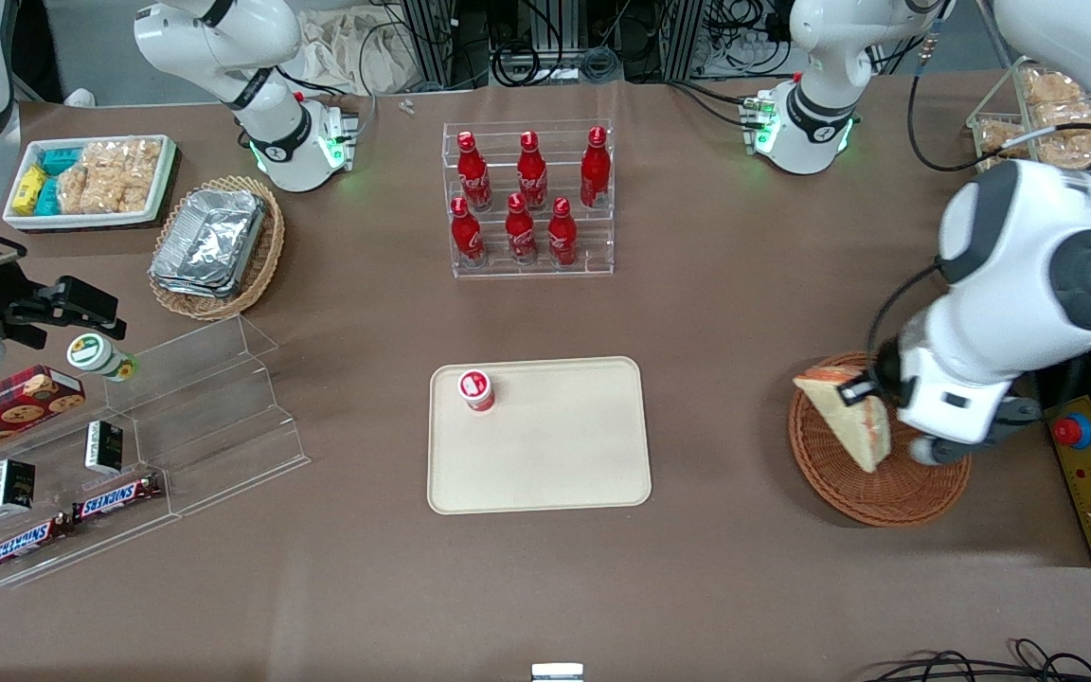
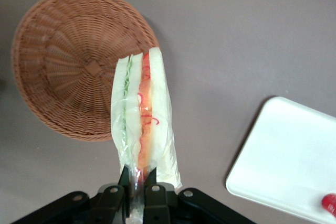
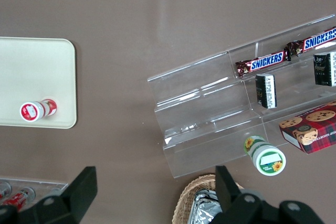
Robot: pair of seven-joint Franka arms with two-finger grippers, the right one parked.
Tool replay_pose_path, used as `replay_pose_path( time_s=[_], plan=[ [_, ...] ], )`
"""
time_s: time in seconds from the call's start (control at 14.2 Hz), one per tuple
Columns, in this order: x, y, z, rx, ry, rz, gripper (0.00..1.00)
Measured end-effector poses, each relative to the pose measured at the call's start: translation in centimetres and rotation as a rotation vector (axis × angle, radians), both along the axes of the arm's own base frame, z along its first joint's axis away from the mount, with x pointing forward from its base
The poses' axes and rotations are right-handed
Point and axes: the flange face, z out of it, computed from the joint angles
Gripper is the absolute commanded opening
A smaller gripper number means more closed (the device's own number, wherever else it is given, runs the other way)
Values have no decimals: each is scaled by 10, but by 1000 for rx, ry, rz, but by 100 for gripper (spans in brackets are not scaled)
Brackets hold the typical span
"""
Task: Place sandwich from basket to tray
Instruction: 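Lift the sandwich and carry it over the cream tray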
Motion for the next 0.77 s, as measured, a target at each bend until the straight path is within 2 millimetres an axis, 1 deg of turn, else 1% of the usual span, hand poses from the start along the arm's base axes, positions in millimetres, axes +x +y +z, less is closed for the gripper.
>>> replay_pose_path(
  time_s=[0.14,0.42,0.49,0.77],
  plan=[
    [-9,-40,-9,1,15,-57,0],
    [-27,-97,-23,-10,38,-148,0],
    [-32,-115,-32,-15,46,-171,0],
    [-45,-191,-84,-78,31,-233,0]
  ],
)
